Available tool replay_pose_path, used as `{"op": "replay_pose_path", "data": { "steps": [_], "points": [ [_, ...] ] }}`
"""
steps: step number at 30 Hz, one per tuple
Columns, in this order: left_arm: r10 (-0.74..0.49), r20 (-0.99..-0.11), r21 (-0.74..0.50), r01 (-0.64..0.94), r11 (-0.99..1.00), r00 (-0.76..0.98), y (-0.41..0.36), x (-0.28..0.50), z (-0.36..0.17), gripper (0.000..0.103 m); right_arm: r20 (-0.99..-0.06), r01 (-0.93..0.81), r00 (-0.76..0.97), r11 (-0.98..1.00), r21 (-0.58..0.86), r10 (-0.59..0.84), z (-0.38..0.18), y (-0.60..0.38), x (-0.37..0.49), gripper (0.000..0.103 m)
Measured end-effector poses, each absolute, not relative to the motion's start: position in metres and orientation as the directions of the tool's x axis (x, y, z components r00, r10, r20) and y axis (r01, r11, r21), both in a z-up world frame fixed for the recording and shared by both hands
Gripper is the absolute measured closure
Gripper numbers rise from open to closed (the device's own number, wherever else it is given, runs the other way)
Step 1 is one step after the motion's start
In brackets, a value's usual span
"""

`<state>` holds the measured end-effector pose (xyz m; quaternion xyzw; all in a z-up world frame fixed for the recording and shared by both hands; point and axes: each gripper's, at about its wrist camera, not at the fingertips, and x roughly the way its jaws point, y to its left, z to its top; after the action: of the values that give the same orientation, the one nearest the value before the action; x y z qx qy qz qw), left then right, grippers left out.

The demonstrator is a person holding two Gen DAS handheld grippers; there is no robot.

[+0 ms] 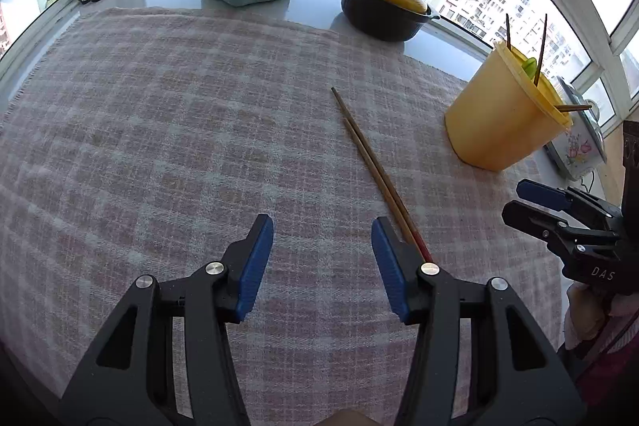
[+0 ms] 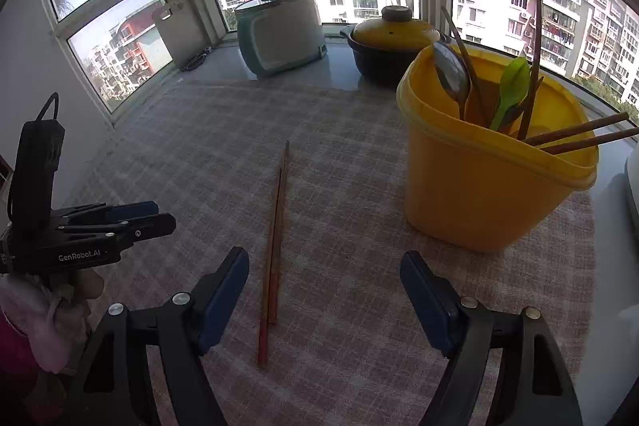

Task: Organize utensils
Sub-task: 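Move both open tools down toward the red-tipped chopsticks on the cloth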

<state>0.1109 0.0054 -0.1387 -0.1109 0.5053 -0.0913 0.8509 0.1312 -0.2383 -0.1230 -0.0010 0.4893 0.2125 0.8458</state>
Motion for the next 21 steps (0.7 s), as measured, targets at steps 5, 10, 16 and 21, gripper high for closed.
{"op": "replay_pose_path", "data": {
  "steps": [5,10,16,21],
  "points": [
    [-0.276,-0.834,-0.312,0.004,0.950,0.478,0.016,0.097,-0.141,0.051,-0.860,-0.428,0.328,0.873,0.233,0.390,-0.153,-0.212,0.141,0.056],
    [-0.268,-0.832,-0.330,-0.045,0.943,0.486,0.029,0.089,-0.143,0.051,-0.852,-0.439,0.303,0.857,0.271,0.426,-0.177,-0.211,0.140,0.070],
    [-0.265,-0.834,-0.339,-0.070,0.938,0.484,0.032,0.089,-0.144,0.051,-0.876,-0.444,0.272,0.860,0.253,0.398,-0.190,-0.209,0.134,0.075],
    [-0.273,-0.825,-0.349,-0.067,0.935,0.496,0.030,0.089,-0.142,0.051,-0.871,-0.432,0.276,0.862,0.266,0.407,-0.187,-0.220,0.133,0.079]
  ]
}}
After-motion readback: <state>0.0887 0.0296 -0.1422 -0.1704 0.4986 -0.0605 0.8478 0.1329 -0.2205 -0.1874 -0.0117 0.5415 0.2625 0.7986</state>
